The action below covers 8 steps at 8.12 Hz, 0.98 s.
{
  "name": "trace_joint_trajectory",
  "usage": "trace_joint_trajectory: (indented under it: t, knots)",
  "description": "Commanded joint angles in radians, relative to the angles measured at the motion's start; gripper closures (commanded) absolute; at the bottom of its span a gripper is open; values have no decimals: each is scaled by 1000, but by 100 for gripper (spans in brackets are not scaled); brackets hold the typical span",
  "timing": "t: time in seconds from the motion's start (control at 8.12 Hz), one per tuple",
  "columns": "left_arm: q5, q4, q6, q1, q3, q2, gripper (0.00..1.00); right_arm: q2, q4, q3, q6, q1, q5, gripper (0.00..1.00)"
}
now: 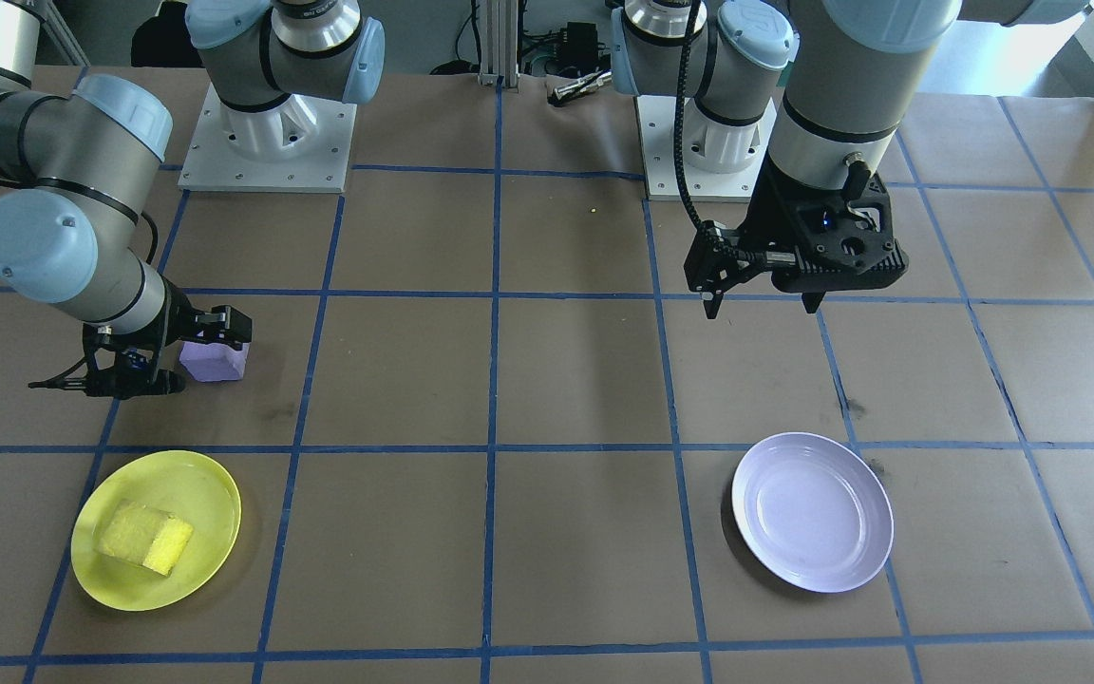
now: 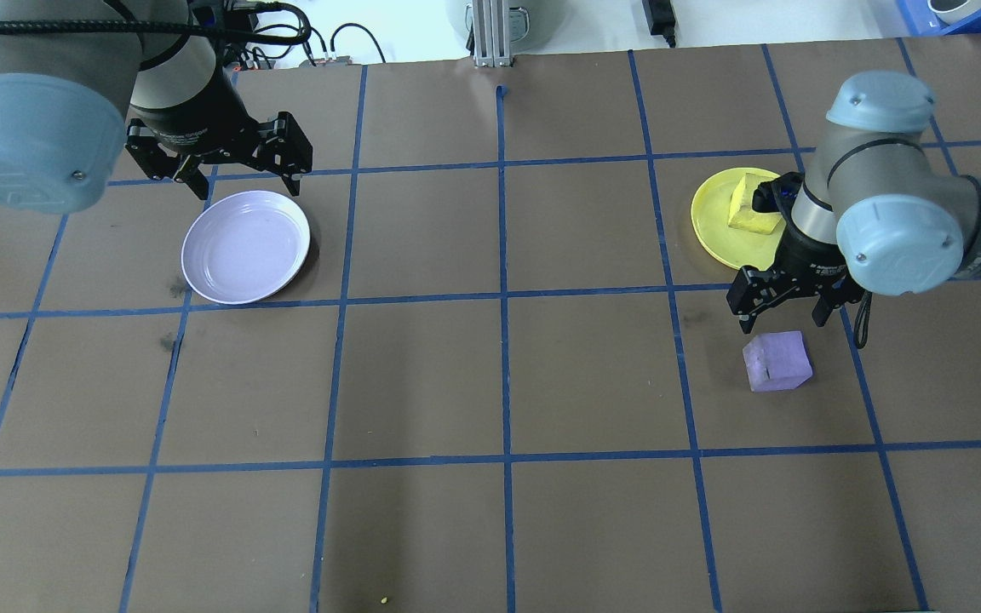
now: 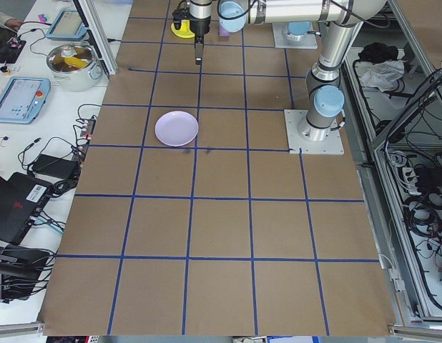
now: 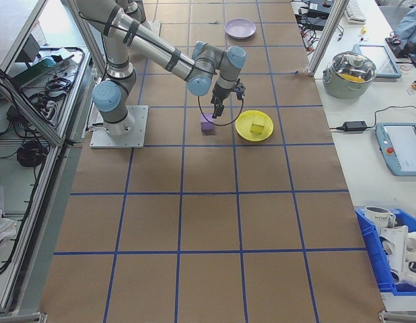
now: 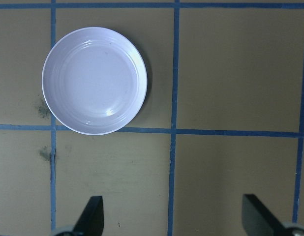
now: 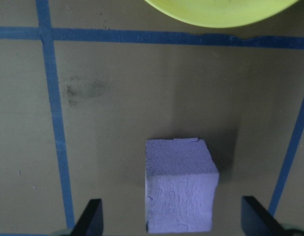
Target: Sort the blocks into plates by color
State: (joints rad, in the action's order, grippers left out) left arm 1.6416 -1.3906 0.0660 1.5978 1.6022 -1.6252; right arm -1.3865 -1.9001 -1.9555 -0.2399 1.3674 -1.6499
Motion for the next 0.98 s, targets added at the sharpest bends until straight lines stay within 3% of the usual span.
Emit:
trace_joint_trajectory:
  t: [0.0, 0.12, 0.25, 0.37, 0.62, 0.74, 0.86]
  knots:
    - [-2, 4, 0, -18, 1, 2, 0, -2, -86, -85, -18, -5, -42, 0]
    - [-2, 4, 0, -19, 1, 2, 0, 18, -86, -88, -16, -5, -44, 0]
    - [-3, 4, 0, -21, 1, 2, 0, 32, -86, -91, -12, -5, -41, 9]
    - [-3, 4, 0, -19, 1, 1, 0, 35, -85, -94, -12, -5, -42, 27]
    - [-3, 4, 0, -19, 1, 1, 0, 47, -74, -103, -18, -2, -47, 45]
    - [-3, 4, 0, -19, 1, 1, 0, 41, -70, -94, -13, -2, -63, 49]
    - [-5, 4, 0, -19, 1, 1, 0, 25, -25, -63, -6, 1, -53, 47]
